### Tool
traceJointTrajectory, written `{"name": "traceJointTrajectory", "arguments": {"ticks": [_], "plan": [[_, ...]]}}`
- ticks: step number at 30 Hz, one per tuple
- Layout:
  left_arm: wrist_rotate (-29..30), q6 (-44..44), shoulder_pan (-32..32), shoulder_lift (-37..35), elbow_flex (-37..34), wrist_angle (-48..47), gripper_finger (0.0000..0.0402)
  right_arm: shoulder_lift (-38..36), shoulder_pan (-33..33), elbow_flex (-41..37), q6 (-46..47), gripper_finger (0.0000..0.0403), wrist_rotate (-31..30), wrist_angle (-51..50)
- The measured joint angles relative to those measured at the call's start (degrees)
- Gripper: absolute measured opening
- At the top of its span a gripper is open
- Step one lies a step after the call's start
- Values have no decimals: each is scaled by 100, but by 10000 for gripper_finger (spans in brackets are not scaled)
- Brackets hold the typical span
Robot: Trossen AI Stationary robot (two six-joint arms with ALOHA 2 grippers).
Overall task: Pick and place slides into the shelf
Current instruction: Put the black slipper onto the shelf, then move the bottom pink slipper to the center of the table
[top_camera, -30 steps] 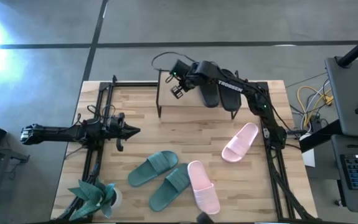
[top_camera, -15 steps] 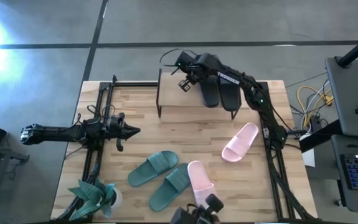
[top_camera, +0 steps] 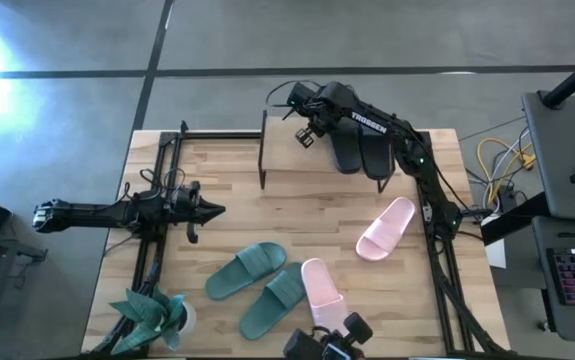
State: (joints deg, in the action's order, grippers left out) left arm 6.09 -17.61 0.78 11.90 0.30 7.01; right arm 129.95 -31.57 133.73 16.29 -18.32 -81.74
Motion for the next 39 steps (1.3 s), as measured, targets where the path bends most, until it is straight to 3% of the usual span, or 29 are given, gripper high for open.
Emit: {"name": "traceJointTrajectory", "arguments": {"ticks": [5,12,15,20,22,26,32,39], "plan": [[0,-2,2,7,0,0,0,-7,7,17,66,13,-315,-74],[0,0,1,7,0,1,0,-162,237,119,-260,13,-95,369],[2,1,0,2,0,2,0,-288,323,122,-297,13,512,450],[1,-1,0,7,0,0,0,-579,691,122,-655,13,2316,402],[0,0,-1,7,0,0,0,-720,1024,122,-778,13,2464,394],[0,-2,1,0,0,1,0,-973,1752,122,-1204,13,2337,357],[0,0,2,-2,0,4,0,-1269,3006,122,-1562,13,920,283],[0,-1,1,-2,0,0,0,-1587,3875,125,-338,13,755,-216]]}}
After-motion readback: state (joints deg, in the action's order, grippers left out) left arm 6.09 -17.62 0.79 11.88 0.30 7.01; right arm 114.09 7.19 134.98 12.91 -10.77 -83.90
